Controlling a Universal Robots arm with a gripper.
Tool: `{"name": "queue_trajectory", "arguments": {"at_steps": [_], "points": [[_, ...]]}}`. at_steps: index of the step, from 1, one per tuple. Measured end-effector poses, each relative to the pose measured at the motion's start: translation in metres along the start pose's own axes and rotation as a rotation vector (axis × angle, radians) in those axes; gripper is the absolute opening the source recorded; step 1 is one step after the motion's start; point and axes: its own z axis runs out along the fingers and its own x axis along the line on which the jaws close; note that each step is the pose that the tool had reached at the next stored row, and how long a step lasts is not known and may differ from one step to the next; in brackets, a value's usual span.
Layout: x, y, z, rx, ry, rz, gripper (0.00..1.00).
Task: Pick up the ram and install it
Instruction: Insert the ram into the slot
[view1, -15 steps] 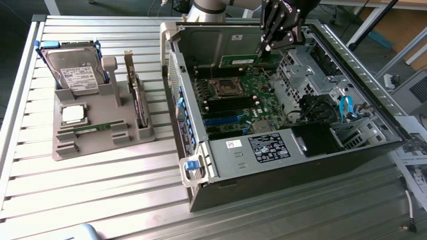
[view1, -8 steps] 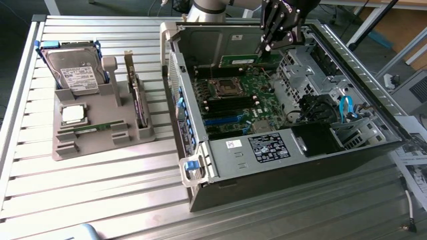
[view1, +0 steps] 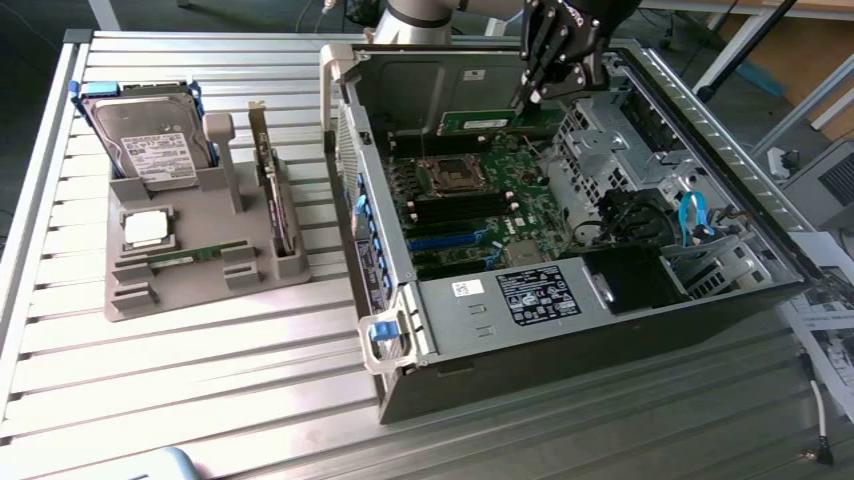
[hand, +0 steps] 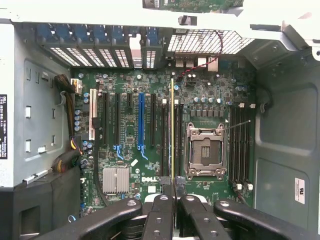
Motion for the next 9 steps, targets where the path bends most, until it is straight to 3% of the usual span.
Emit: {"name": "queue_trajectory", "arguments": {"at_steps": [9], "points": [[0.0006,-0.0004,0.0099,0.0001,0.0001,0.000,0.12]]}}
